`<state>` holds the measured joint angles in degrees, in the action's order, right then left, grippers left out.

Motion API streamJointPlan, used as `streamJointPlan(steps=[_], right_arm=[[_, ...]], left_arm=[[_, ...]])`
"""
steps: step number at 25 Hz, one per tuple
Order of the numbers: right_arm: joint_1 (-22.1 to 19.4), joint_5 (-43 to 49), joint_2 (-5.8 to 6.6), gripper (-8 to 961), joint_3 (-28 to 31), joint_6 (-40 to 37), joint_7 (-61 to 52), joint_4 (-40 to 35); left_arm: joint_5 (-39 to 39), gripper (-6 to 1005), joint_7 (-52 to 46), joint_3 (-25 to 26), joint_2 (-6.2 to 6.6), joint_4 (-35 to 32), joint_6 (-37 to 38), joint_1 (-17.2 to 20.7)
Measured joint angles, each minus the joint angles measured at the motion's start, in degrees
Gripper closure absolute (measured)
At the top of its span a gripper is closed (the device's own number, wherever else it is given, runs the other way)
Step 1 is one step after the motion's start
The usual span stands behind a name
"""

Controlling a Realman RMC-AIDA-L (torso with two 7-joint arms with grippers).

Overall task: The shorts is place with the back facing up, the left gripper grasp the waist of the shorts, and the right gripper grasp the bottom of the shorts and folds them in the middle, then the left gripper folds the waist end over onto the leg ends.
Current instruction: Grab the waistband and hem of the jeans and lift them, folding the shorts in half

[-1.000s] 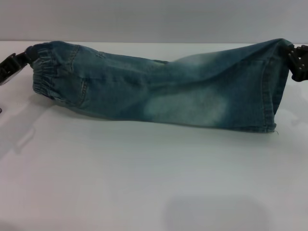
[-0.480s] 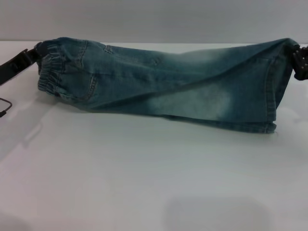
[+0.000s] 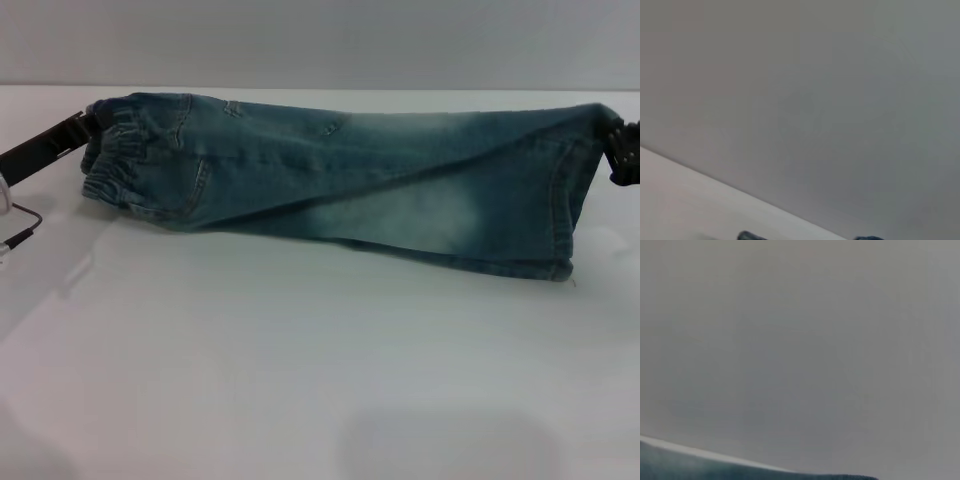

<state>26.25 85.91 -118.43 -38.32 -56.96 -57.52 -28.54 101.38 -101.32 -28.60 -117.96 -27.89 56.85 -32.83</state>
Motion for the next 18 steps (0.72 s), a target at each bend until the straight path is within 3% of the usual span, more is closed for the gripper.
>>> streamJointPlan(steps=[9,18], right_arm=[[3.2,0.1,0.00,954,-2.3,6.8,4.3,4.7],[3.9,0.1,-0.13,953,-5.6,9.6,4.4,5.6]], left_arm=[[-0.8,945,4.4,-0.1,-0.24,2.6,-5.1,-3.3],[-2.0,944,8.7,-0.1,-0.35,4.6,-9.2,-6.7]])
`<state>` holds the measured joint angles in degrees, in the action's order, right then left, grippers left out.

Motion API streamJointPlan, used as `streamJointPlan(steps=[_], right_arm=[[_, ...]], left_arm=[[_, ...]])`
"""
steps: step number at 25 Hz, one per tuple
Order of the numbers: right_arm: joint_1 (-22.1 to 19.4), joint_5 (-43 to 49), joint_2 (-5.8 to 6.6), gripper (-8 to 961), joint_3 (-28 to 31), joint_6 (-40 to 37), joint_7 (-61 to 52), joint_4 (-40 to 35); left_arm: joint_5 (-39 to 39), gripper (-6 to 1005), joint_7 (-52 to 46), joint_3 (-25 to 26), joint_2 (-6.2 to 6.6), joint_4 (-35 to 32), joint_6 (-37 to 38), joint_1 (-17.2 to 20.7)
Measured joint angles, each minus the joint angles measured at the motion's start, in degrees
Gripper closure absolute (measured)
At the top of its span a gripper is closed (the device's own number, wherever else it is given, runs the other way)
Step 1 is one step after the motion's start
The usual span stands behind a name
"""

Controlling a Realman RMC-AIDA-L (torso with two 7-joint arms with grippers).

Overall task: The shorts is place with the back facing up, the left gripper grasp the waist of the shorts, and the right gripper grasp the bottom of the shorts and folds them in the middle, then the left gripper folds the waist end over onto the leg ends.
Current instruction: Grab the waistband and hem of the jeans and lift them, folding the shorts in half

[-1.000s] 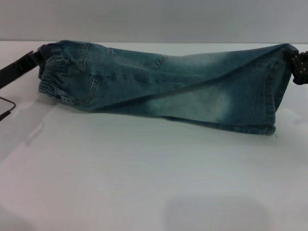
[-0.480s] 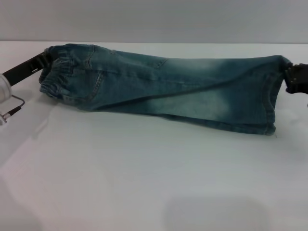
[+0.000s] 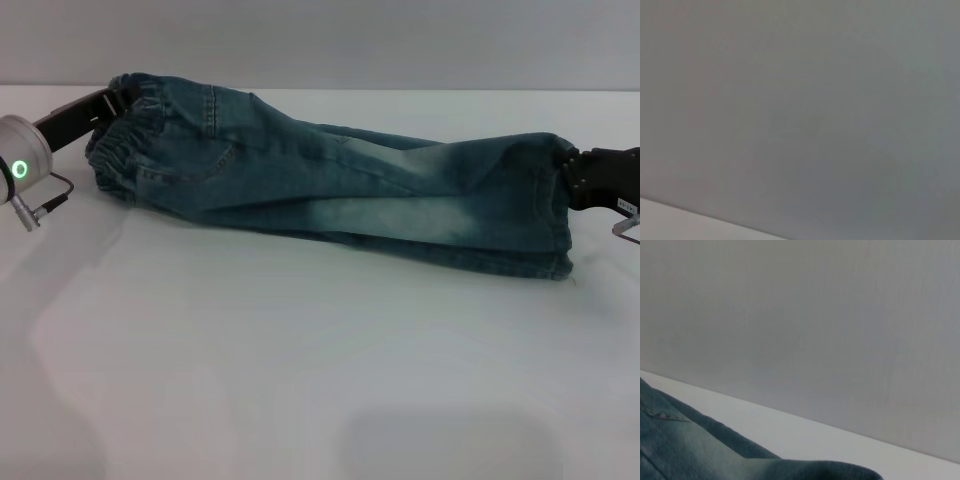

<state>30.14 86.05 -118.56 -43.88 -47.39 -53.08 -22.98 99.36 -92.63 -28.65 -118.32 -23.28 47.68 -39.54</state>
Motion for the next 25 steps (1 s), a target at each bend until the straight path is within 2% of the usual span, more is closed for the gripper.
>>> streamJointPlan(steps=[25], right_arm=[[0.1,-0.9,-0.10,886,0.6,3.0,0.0,-0.4]], left_arm=[[-1.1,943,2.8,-0.1,0.14,0.8,-5.2,0.1]])
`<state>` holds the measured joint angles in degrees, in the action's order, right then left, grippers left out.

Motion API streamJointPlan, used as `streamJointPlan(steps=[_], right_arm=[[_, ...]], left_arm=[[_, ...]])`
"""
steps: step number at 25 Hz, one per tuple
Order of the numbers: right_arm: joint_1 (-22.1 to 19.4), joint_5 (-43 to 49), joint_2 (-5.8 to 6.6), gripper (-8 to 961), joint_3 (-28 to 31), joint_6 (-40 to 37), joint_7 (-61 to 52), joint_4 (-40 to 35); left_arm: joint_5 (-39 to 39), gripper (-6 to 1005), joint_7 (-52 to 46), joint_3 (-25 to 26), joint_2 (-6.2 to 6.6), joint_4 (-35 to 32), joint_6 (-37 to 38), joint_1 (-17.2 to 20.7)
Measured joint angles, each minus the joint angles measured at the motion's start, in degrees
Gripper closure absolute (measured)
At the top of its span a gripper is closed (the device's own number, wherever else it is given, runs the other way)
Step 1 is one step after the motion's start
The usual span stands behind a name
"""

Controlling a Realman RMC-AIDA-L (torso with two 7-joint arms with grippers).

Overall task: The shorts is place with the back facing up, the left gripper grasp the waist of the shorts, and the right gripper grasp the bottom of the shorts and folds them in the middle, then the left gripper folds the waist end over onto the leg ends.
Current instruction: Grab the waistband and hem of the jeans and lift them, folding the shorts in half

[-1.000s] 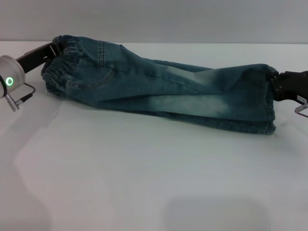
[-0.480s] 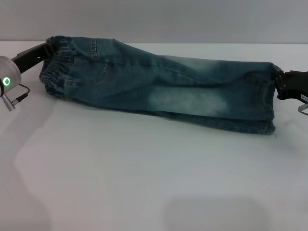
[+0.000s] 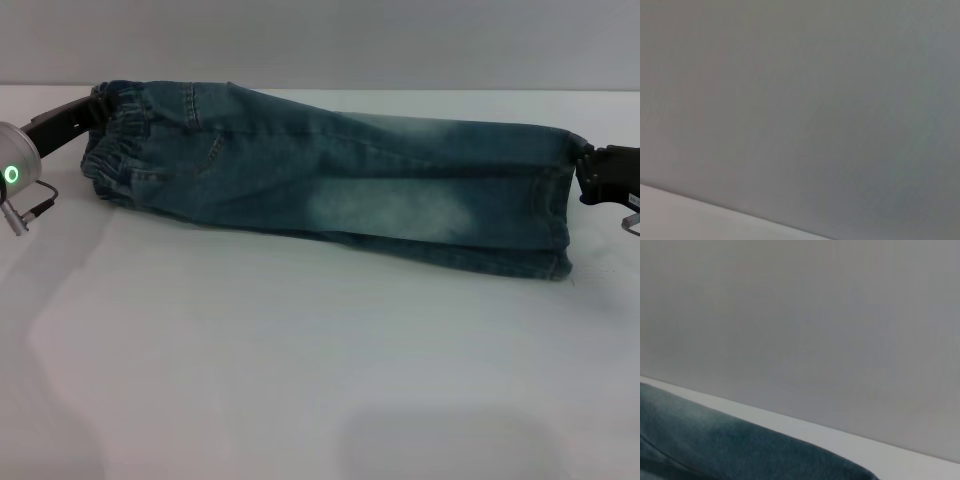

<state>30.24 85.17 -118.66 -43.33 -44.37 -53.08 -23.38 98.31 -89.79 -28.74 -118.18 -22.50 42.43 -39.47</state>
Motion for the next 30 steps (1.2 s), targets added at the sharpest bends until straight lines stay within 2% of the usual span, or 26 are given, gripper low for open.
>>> streamJointPlan(steps=[5,12,16,24,30], right_arm=[[0.0,0.0,-0.08,869,0.0,0.6,0.0,0.0],[0.1,0.0,-0.16,845,-0.6,1.7,0.0,0.3],[0.3,0.1,-0.24,831,-0.6,1.7,0.0,0.4],[-0.4,-2.3,-0.33,583,0.0,1.8,0.0,0.0],[-0.3,-2.5,-0.35,486,0.0,1.1,0.0,0.0]], left_arm=[[-0.3,943,3.0,0.3,-0.05,0.1,0.0,0.0],[-4.5,943,9.2,0.1,-0.16,1.7,0.7,0.1],[-7.0,816,12.9,0.1,-0.18,2.7,1.2,0.0],[-10.9,552,16.2,-0.1,0.15,3.4,6.3,1.7],[-10.7,348,17.7,-3.2,0.23,2.8,7.7,4.5]])
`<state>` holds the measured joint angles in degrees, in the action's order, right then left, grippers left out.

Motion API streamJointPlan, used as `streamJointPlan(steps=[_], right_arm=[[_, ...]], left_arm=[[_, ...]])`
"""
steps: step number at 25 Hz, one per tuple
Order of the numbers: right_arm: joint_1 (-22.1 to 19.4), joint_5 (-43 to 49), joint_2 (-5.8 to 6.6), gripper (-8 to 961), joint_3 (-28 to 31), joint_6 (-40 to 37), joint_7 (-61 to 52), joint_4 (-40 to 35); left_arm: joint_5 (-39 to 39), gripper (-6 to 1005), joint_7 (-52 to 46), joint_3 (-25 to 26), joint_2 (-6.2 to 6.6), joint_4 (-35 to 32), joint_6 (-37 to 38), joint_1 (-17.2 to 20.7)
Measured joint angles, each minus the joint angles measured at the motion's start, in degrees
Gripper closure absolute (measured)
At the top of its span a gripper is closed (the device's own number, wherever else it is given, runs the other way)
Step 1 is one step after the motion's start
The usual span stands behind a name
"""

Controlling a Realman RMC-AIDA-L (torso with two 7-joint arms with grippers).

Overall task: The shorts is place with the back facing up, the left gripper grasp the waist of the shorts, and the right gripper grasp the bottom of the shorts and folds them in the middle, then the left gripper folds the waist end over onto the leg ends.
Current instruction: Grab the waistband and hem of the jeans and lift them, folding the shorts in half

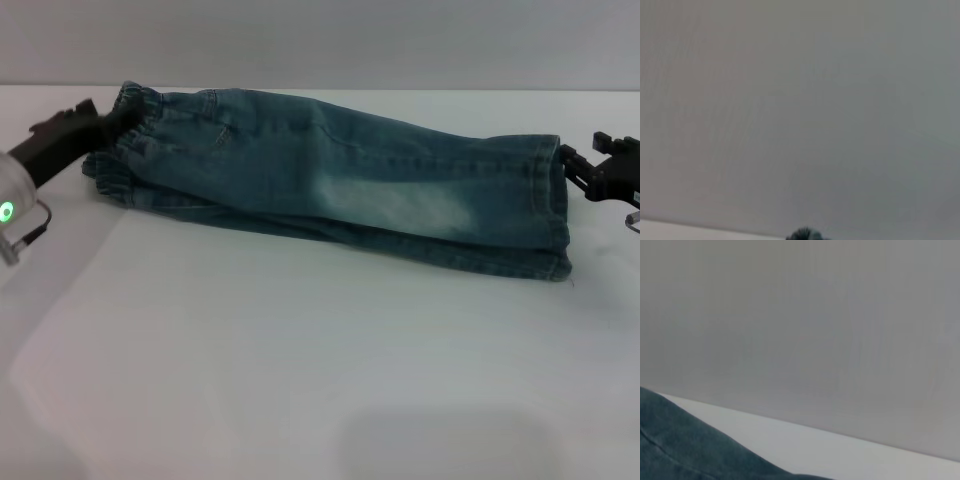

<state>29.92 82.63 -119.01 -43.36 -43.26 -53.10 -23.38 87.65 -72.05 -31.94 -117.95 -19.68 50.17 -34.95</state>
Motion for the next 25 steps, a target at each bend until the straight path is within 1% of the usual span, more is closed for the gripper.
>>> streamJointPlan(steps=[3,4,7,11,14,17,19,22,25], right_arm=[[0.3,-1.6,0.00,486,-0.5,-1.9,0.0,0.0],[0.3,-2.2,0.00,486,-0.6,-3.2,0.0,0.0],[0.9,-4.4,0.00,485,-0.6,-7.2,0.0,-0.1],[2.4,-7.8,0.00,485,-0.6,-9.4,1.7,0.0],[3.7,-11.5,-0.10,486,-0.7,-11.2,6.6,1.2],[5.9,-16.7,-0.14,486,-0.7,-13.4,12.8,3.5],[6.8,-18.5,-0.14,487,-0.6,-13.9,15.0,4.6],[7.4,-19.3,-0.10,487,-0.4,-14.4,15.9,5.3],[7.6,-20.0,-0.09,486,-0.2,-15.0,16.2,5.4]], left_arm=[[-0.3,266,2.5,-0.2,0.01,0.0,4.0,2.5],[-0.3,242,2.7,-0.2,0.01,0.0,4.5,2.7],[-2.3,170,5.9,0.9,-0.03,0.5,11.4,6.0],[-9.3,171,12.4,1.2,-0.14,3.6,18.2,8.6],[-12.1,172,15.6,1.2,-0.08,5.0,20.9,9.1],[-12.4,173,16.2,0.7,0.07,5.3,21.1,9.2],[-12.2,174,16.2,0.1,0.19,5.3,21.0,9.2],[-11.9,181,16.2,-1.0,0.25,5.0,21.3,9.4],[-12.1,191,17.4,-1.2,0.10,5.2,21.8,9.5]])
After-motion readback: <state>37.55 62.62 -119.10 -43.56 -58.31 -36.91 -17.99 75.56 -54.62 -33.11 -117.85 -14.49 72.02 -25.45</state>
